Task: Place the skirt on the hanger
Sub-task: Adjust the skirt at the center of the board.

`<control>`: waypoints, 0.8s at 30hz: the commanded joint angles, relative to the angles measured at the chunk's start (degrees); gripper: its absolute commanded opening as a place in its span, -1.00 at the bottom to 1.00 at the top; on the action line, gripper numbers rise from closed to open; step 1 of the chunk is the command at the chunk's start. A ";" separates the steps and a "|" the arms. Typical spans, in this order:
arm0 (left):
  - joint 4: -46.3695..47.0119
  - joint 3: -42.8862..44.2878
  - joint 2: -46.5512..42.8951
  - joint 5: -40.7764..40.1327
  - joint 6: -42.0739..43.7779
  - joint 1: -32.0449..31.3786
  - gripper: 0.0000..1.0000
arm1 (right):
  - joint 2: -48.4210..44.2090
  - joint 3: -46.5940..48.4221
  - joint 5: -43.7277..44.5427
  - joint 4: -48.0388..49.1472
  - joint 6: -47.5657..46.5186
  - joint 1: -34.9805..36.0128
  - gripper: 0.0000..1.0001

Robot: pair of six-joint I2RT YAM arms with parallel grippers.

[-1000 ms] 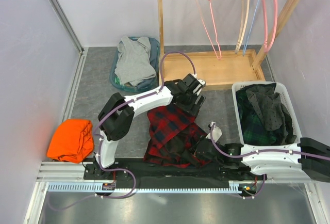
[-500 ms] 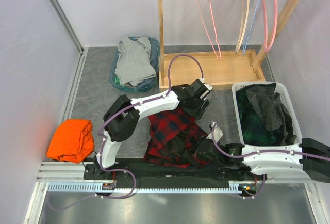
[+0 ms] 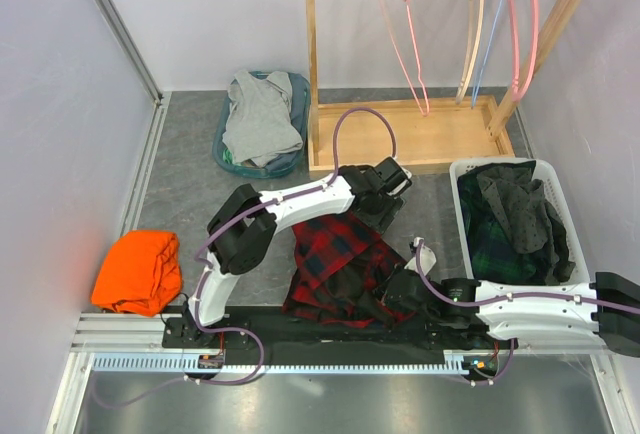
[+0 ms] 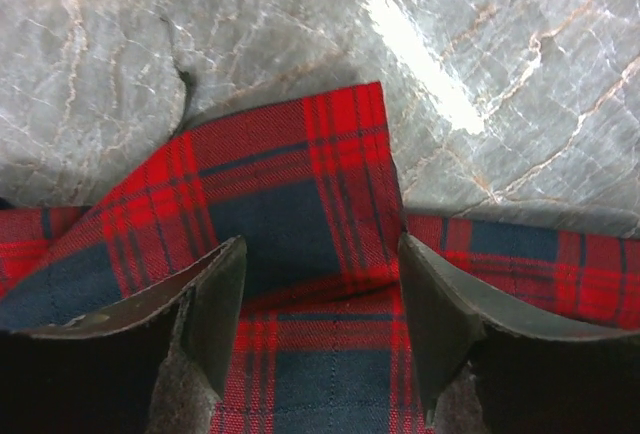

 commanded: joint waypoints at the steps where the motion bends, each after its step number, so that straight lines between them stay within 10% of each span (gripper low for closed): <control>1: -0.99 2.70 1.02 2.16 0.93 -0.75 0.33 | 1.41 1.33 0.01 -6.42 -3.56 0.25 -1.00; 10: -2.83 8.14 2.78 6.29 -0.22 -0.75 0.75 | 5.37 6.43 -0.78 -6.59 -8.31 0.34 -1.00; 24: -11.18 12.80 9.11 5.85 -1.01 -0.14 0.44 | 1.60 6.26 -1.40 -9.23 -7.61 0.34 -1.00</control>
